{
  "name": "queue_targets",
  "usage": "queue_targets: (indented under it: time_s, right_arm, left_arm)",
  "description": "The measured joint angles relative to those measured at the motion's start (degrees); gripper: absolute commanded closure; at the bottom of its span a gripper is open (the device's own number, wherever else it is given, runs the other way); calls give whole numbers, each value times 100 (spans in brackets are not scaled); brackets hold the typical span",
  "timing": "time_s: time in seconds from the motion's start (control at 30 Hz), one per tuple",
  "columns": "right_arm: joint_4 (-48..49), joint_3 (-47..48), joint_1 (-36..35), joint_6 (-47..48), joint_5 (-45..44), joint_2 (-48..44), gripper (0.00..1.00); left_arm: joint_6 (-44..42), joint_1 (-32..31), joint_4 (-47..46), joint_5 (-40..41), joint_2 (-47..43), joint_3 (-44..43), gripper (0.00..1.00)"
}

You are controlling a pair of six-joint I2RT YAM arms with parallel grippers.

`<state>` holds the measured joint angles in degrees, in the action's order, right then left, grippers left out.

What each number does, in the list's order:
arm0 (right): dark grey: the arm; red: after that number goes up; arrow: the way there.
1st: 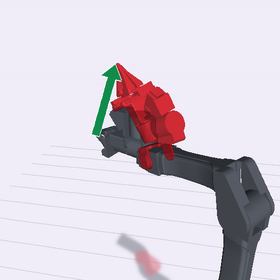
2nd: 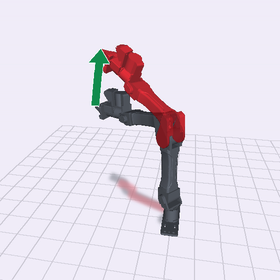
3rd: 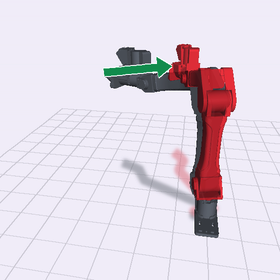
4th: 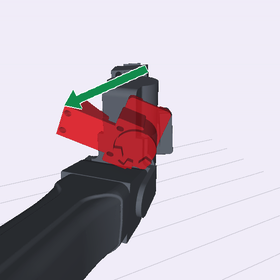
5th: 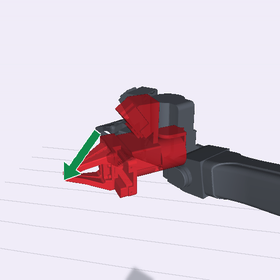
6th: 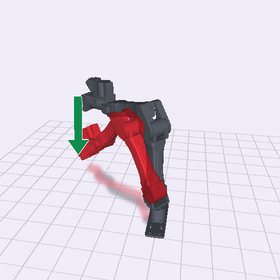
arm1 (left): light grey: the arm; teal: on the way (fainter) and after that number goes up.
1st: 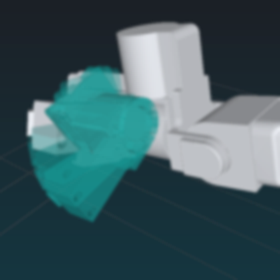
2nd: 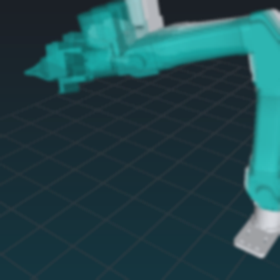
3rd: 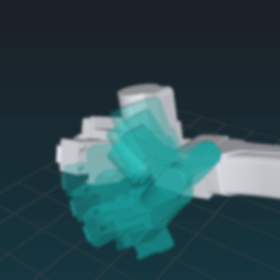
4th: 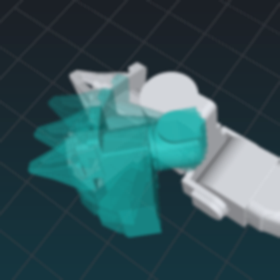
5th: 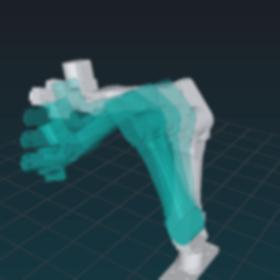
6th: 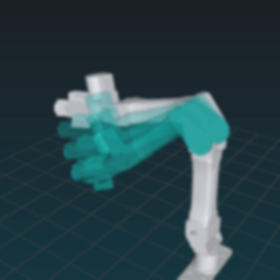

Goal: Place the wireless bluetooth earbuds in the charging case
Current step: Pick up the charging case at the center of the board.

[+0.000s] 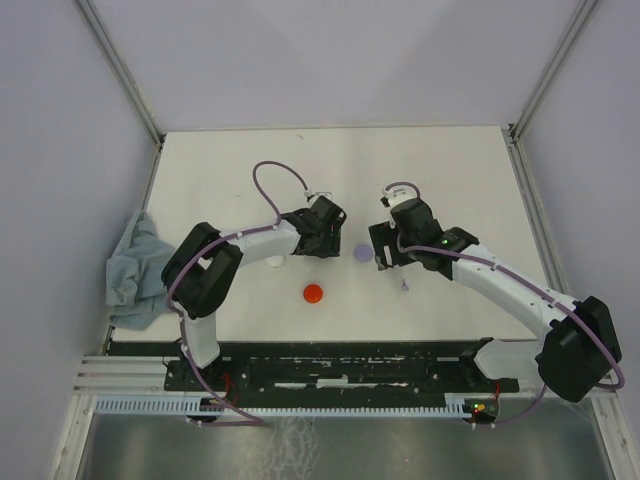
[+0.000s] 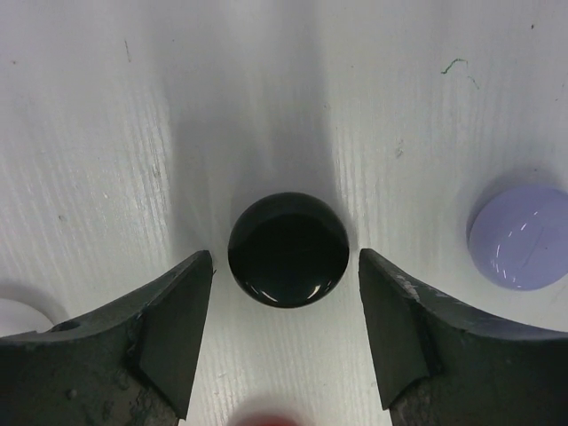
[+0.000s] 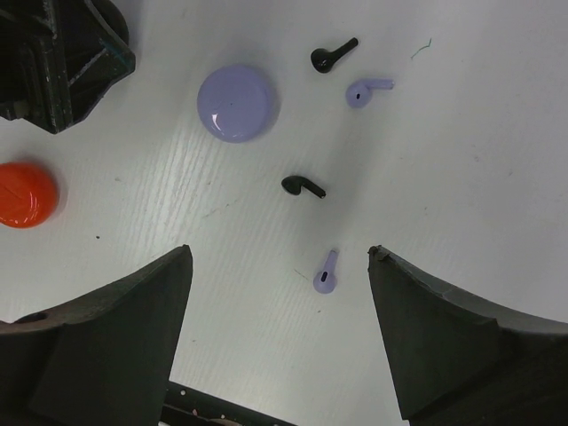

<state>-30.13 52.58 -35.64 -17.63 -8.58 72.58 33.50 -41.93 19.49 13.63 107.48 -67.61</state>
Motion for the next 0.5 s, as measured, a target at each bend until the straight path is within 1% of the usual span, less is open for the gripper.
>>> queue_targets:
  time_s: [0.27,0.37,0.5]
  right_arm:
    - [-28,0,20,-13,122,-39,12]
    - [-31,0,20,-15,214,-50,12]
    - [-39,7,39,-15,387,-48,12]
  left_arm:
    - [-59,2,-68,44,63,-46,48]
    - [-74,0,-168,35,37,17,50]
    - [-105,0,-415,-24,-203,363,50]
